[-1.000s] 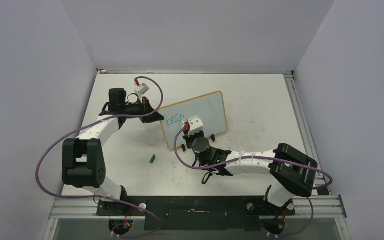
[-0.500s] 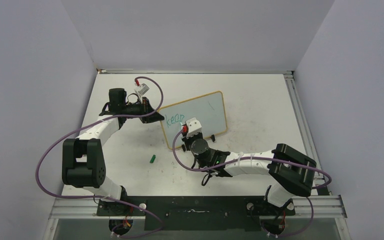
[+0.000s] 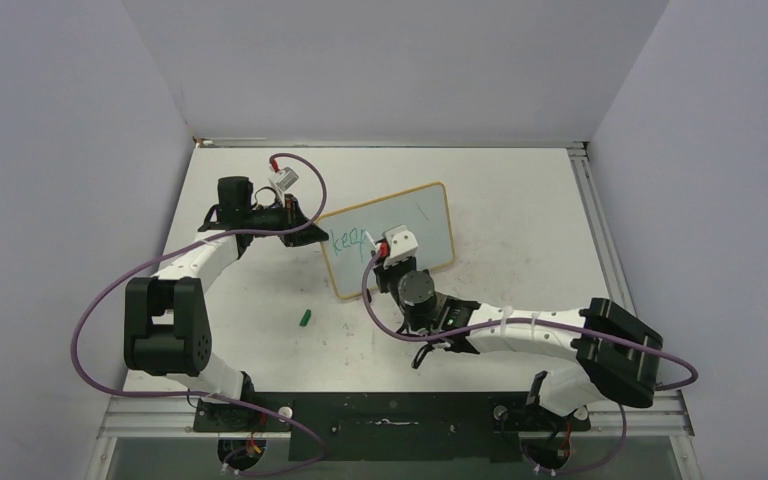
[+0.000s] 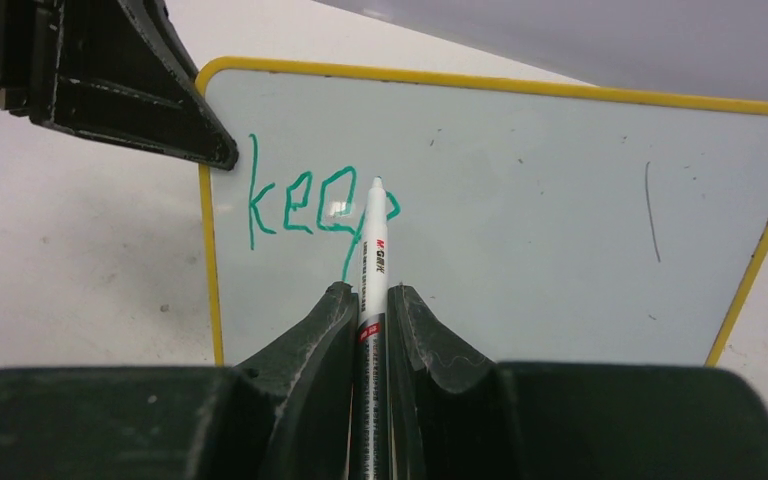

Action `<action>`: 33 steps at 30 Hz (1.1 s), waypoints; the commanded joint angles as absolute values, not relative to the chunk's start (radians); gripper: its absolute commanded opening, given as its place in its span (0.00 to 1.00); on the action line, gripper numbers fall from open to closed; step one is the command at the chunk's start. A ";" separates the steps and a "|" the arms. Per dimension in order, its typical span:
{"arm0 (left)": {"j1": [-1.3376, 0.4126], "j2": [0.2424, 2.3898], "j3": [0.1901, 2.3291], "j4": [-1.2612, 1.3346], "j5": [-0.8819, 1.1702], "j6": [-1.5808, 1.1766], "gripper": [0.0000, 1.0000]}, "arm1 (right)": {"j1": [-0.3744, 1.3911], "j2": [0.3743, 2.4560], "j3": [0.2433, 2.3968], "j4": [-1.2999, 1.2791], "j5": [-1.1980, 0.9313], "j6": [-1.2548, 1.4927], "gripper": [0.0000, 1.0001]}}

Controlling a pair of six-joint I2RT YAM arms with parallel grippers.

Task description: Write a sentence on the whiteboard

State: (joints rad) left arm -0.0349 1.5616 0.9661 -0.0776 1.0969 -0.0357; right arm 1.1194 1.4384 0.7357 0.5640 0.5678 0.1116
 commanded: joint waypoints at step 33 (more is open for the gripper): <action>-0.031 1.534 1.011 -0.095 1.094 -0.008 0.00 | 0.999 1.479 0.701 0.560 0.500 0.129 0.05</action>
